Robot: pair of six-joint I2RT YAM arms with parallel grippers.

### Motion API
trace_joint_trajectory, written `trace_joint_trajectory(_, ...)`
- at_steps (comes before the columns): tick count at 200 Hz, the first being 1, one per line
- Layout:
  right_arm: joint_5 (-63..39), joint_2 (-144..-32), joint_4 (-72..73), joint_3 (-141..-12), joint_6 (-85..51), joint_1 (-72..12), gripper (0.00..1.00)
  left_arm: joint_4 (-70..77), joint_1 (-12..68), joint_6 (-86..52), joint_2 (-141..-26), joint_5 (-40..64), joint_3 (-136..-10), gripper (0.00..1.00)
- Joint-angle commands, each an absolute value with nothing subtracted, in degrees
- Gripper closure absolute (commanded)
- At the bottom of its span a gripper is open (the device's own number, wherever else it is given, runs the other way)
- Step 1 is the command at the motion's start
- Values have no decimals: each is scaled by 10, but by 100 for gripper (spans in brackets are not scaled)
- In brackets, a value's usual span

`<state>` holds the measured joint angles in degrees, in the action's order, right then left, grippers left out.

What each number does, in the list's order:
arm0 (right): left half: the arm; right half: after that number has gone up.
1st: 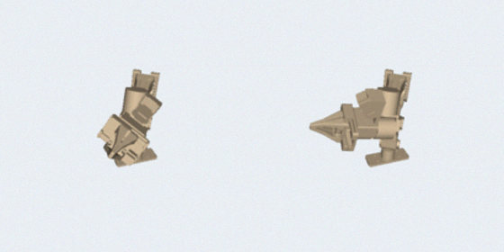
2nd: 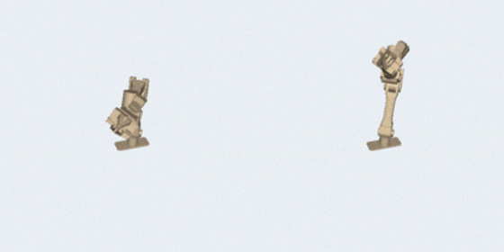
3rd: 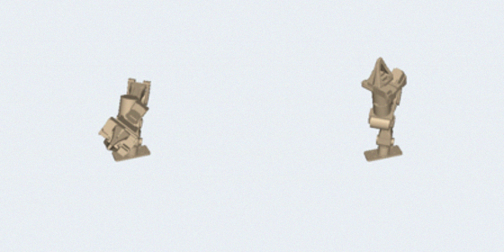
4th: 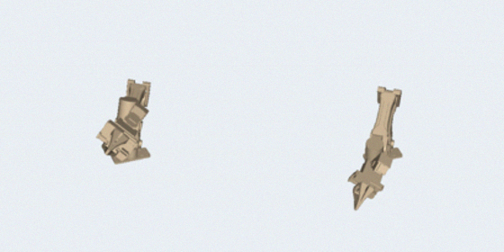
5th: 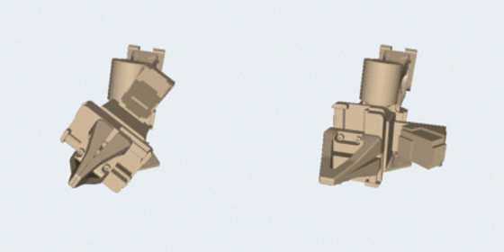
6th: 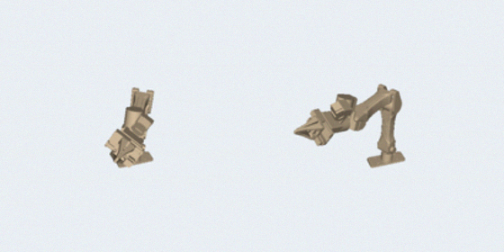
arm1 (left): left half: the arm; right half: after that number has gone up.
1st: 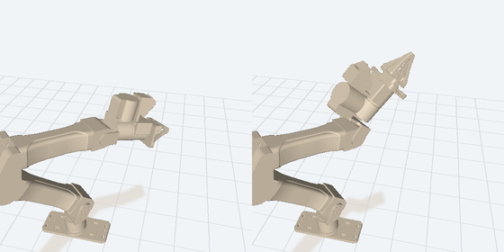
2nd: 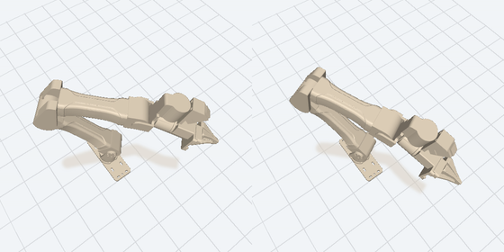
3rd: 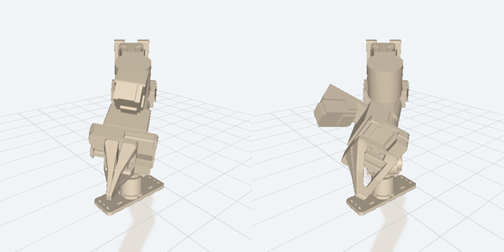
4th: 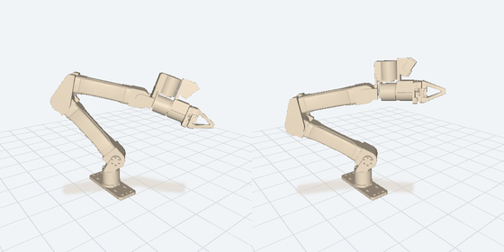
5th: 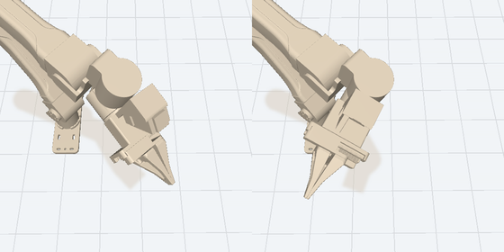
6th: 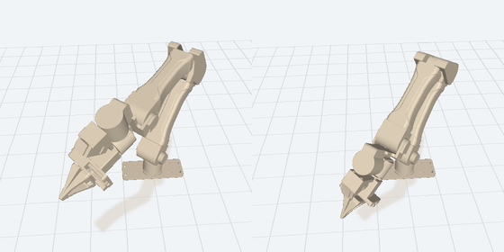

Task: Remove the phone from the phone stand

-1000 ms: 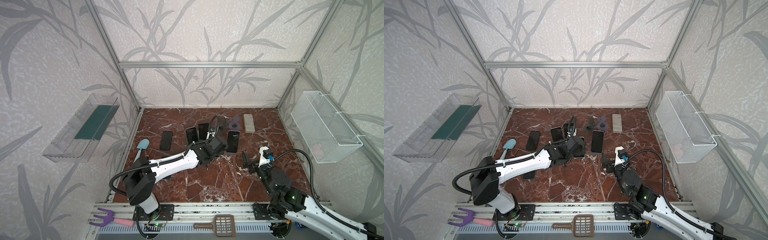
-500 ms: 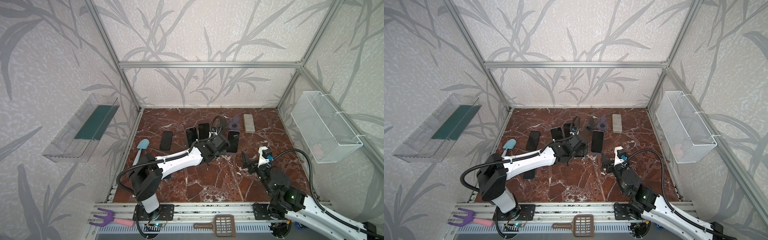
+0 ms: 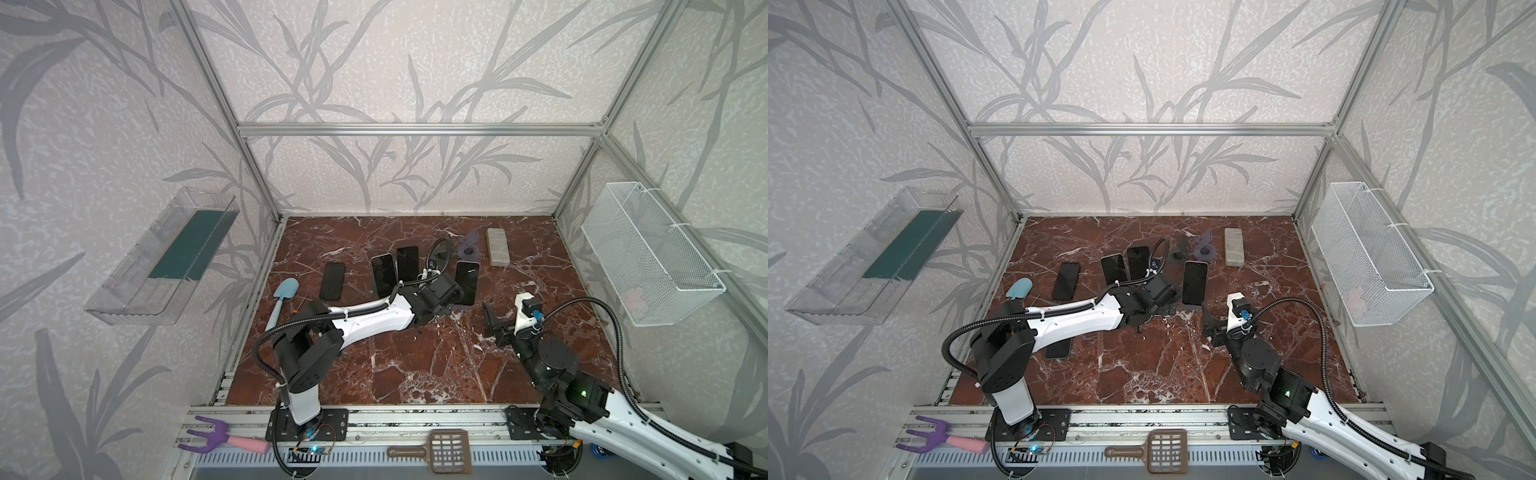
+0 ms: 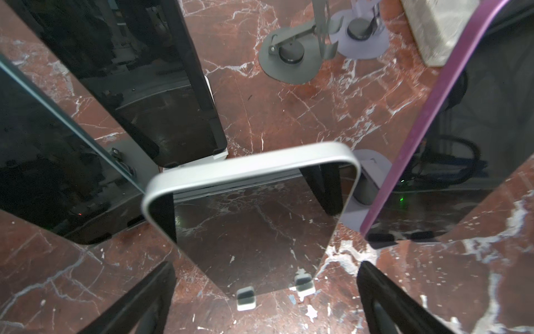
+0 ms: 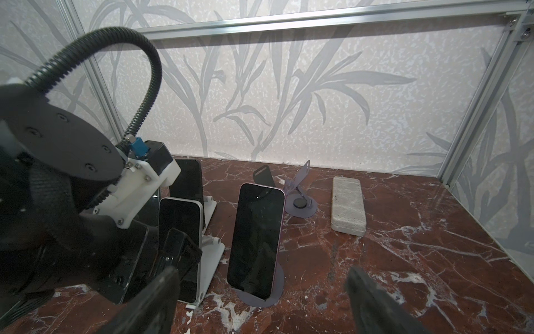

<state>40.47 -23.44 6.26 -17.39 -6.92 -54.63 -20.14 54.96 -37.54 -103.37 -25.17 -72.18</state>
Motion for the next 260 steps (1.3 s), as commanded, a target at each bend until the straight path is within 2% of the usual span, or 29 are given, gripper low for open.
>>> trace_joint_trajectory(1,408,-240,87,-171,-64,-544,10,-194,548,-362,-1045,-278,-743,5)
trace_joint_trajectory(49,405,-246,90,-171,-63,-543,10,-179,548,-353,-1061,-286,-748,9)
trace_joint_trajectory(96,401,-251,90,-172,-62,-543,10,-170,548,-358,-1068,-308,-743,18)
trace_joint_trajectory(143,392,-267,89,-177,-62,-543,10,-153,548,-369,-1075,-321,-732,18)
trace_joint_trajectory(177,397,-271,98,-171,-63,-543,10,-151,548,-371,-1085,-329,-740,12)
trace_joint_trajectory(199,393,-280,95,-176,-63,-543,10,-154,548,-368,-1090,-331,-744,12)
trace_joint_trajectory(235,397,-284,104,-171,-63,-543,10,-152,548,-362,-1096,-331,-746,19)
trace_joint_trajectory(260,399,-293,112,-168,-63,-543,10,-144,548,-351,-1096,-321,-745,32)
